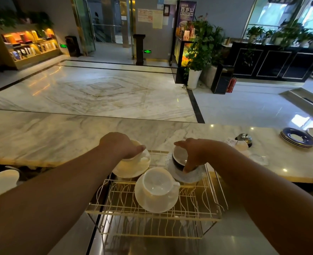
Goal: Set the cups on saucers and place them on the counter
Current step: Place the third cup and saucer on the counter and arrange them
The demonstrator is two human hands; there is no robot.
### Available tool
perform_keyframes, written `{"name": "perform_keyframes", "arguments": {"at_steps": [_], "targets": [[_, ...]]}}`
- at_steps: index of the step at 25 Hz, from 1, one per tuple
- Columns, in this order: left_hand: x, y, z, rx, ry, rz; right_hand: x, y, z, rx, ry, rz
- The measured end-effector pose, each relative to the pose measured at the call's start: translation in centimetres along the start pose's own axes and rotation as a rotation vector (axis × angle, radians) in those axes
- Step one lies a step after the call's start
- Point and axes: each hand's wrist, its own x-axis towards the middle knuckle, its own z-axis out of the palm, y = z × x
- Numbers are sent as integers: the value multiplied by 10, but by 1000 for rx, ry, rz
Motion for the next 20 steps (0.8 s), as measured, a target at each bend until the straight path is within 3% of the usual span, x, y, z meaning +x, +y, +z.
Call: {"name": "perform_keyframes", "arguments": {"at_steps": [5,14,20], "targets": [[6,11,-5,56,-11,33,9,-2,-3,-12,-29,35],[12,6,-16,85,-157,265,13,-13,8,-2,93,169],[16,3,-23,111,-189,404,13,-21,8,238,47,325]]}}
